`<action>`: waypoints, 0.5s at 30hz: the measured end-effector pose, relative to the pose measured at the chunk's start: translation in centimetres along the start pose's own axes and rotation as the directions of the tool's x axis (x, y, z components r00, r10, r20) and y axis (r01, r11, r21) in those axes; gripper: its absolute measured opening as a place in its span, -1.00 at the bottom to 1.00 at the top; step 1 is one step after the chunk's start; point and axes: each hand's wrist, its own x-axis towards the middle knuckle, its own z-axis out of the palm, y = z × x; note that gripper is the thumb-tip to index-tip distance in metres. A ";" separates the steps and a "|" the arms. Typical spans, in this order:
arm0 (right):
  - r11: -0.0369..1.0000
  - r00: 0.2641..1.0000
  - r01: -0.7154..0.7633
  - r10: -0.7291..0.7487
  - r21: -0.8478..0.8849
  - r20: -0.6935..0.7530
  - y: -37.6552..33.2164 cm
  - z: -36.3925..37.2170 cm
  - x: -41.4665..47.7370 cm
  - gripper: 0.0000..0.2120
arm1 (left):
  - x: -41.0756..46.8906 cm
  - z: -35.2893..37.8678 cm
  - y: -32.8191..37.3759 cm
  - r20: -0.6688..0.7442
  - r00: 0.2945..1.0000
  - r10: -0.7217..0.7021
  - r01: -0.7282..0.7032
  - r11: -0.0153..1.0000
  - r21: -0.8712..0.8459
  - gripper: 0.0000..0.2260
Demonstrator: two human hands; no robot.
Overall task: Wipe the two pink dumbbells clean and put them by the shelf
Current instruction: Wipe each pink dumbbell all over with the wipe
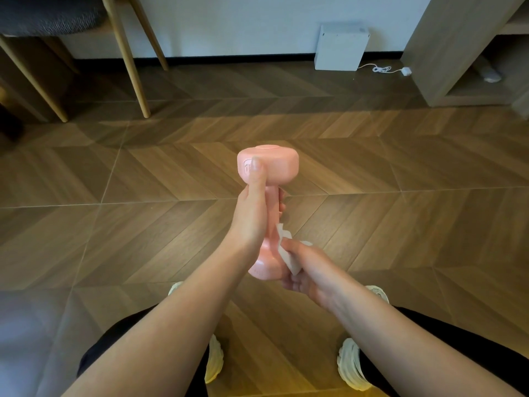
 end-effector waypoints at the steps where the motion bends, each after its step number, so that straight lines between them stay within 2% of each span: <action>1: 1.000 1.000 0.000 0.000 -0.023 0.000 -0.1 0.1 -0.1 -0.89 | 0.1 0.0 -0.1 0.007 1.000 0.007 -0.006 1.000 -0.013 -0.28; 4: 0.997 1.000 -0.018 0.019 -0.069 0.022 -0.5 0.0 -0.5 -0.89 | 0.0 -0.1 -0.1 0.009 1.000 0.017 -0.017 1.000 0.002 -0.34; 8: 0.997 0.992 -0.005 0.015 -0.078 0.124 -1.1 -0.6 -0.7 -0.92 | 0.3 -0.4 0.0 0.013 1.000 0.000 0.001 0.998 -0.060 -0.30; 13: 0.972 0.996 0.065 -0.050 -0.225 0.069 -1.2 -0.2 -0.9 -0.84 | 0.0 -0.1 0.2 0.051 0.999 -0.011 0.019 0.988 -0.154 -0.39; 15: 0.981 0.996 0.032 -0.015 -0.192 0.090 -1.3 -0.3 -0.8 -0.87 | -0.1 0.1 0.3 0.072 0.997 -0.004 0.015 0.988 -0.154 -0.40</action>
